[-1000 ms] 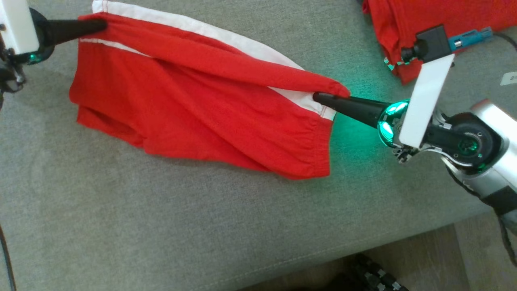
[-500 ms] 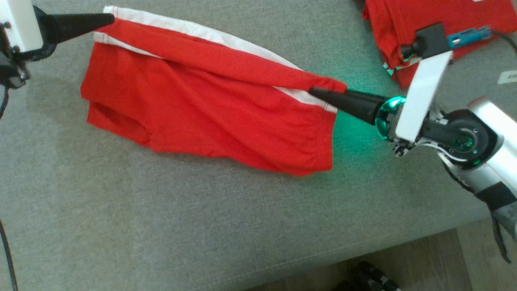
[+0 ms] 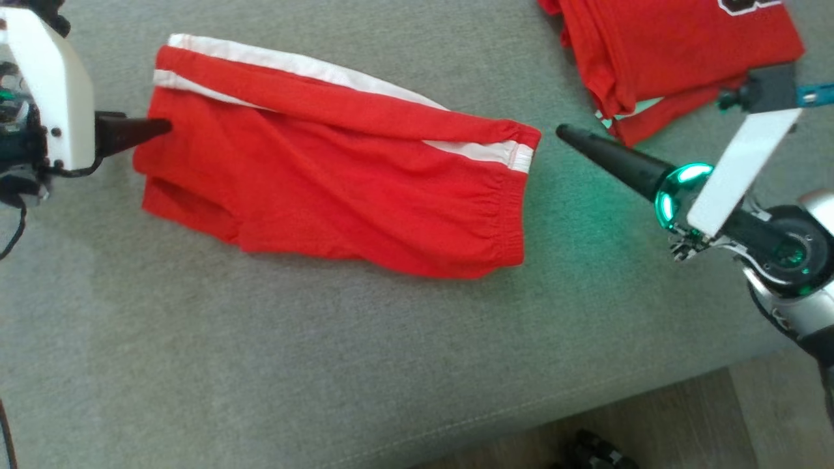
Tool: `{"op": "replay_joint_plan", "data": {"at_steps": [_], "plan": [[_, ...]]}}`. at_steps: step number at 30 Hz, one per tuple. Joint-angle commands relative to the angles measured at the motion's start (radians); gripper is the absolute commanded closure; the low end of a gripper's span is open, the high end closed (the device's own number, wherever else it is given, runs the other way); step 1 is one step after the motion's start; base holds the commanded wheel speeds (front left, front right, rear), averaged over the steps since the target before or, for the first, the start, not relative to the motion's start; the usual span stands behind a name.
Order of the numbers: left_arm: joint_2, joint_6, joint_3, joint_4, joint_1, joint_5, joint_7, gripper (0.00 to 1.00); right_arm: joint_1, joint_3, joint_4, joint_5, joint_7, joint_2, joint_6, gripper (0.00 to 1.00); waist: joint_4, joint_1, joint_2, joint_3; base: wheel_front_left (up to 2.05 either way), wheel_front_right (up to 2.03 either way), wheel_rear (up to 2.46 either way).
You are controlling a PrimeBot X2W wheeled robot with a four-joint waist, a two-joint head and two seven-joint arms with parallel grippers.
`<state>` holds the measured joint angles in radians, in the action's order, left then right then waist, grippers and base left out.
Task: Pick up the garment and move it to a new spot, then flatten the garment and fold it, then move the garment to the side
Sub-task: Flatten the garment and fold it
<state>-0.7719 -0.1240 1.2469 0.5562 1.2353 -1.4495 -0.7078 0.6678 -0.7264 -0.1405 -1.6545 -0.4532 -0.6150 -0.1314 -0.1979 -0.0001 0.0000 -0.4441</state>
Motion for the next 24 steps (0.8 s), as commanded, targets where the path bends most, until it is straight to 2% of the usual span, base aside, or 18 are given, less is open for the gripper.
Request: {"op": "replay_joint_plan", "data": {"at_steps": [1,5,12,13,14,15,17,18,24], "plan": [[-0.041,-0.005,-0.043,0.001,0.04,0.022,0.009,0.0,-0.023,0.025,0.04,0.0,0.017,-0.029,0.001,0.0,-0.011,0.0001,0.0,-0.006,0.0,0.0,0.0],[-0.029,-0.005,-0.025,0.025,0.034,0.047,-0.006,0.0,-0.051,0.05,0.067,0.004,0.034,-0.04,0.001,0.0,-0.031,0.0001,0.0,-0.012,0.0,0.0,0.0],[0.007,-0.006,-0.02,0.001,0.024,-0.01,-0.096,0.0,-0.092,0.075,0.084,0.012,0.042,-0.047,0.001,0.0,-0.05,0.0001,0.0,-0.008,0.0,0.0,0.0],[0.013,-0.005,-0.018,-0.002,0.028,-0.013,-0.116,0.03,-0.1,0.08,0.085,0.014,0.043,-0.045,0.001,0.0,-0.052,0.0001,0.0,-0.008,0.0,0.0,0.0],[0.014,-0.003,-0.016,-0.003,0.03,-0.013,-0.124,0.16,-0.102,0.082,0.086,0.015,0.042,-0.043,0.001,0.0,-0.053,0.0001,0.0,-0.008,0.0,0.0,0.0],[0.015,0.001,-0.014,-0.002,0.032,-0.009,-0.132,0.42,-0.104,0.084,0.085,0.016,0.04,-0.041,0.001,0.0,-0.054,0.0001,0.0,-0.008,0.0,0.0,0.0],[0.014,0.01,-0.011,0.002,0.033,-0.005,-0.146,0.76,-0.105,0.085,0.083,0.021,0.037,-0.036,0.001,0.0,-0.056,0.0001,0.0,-0.007,0.0,0.0,0.0],[0.014,0.014,-0.01,0.004,0.032,-0.006,-0.152,1.0,-0.106,0.085,0.082,0.024,0.035,-0.034,0.001,0.0,-0.056,0.0001,0.0,-0.006,0.0,0.0,0.0],[0.015,0.021,-0.016,0.012,0.013,-0.028,-0.155,1.0,-0.116,0.089,0.065,0.033,0.025,-0.027,0.001,0.0,-0.039,0.0001,0.0,0.033,0.0,0.0,0.0]]}}
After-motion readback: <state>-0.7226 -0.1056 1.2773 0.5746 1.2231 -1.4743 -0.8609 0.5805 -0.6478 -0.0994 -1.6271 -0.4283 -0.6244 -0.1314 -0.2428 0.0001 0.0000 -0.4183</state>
